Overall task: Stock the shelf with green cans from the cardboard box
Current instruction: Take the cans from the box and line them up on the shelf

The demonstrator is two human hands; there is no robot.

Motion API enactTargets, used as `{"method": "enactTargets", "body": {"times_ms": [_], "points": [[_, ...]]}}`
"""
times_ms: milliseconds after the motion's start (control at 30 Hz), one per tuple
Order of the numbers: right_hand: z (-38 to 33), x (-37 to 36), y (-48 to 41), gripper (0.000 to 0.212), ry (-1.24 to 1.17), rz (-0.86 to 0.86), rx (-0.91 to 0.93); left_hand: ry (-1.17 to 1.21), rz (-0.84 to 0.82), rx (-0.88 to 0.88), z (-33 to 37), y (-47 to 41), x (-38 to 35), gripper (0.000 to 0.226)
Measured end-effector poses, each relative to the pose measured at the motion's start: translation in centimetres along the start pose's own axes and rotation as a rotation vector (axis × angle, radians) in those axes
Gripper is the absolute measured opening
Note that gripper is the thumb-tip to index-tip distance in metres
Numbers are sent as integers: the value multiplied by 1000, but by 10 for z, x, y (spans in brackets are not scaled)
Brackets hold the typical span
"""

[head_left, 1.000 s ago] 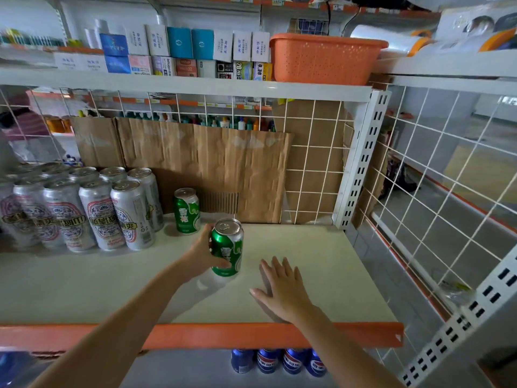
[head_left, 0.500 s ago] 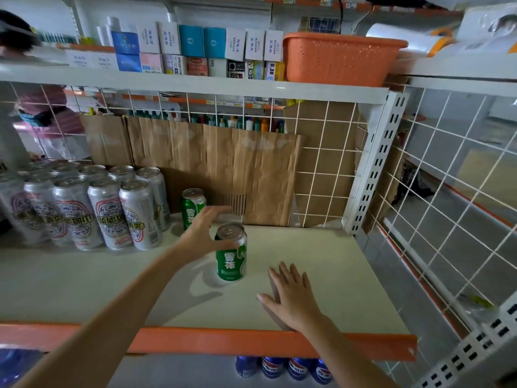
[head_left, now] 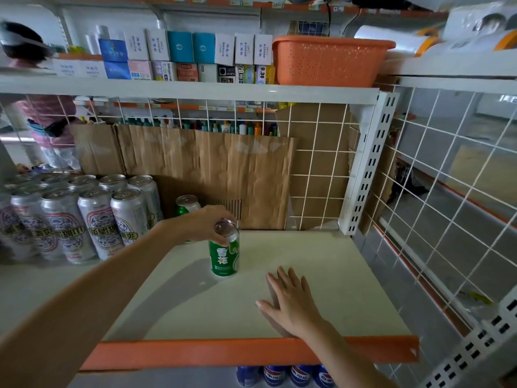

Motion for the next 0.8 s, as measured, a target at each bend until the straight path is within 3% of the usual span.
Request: {"method": "enactTargets", "body": {"times_ms": [333,600,800], "points": [[1,0,0,118,-13,-20,-19,-168,50,-19,-37,-37,17,47],[3,-5,-2,134,-19,-22,-22,-194,66,-5,-60,-57,18,55],[3,-5,-2,125,-29,-27,-20,-240,55,10,-68,-68,18,57]]}}
Point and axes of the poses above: each hand's wrist, its own y-axis away from the middle knuckle, its own x-axis out of the back of the hand, z = x × y, the point moved 10 cm from there along -y, towards the middle knuckle, and after that the axes turned 14 degrees about z, right-handed, at the moved point
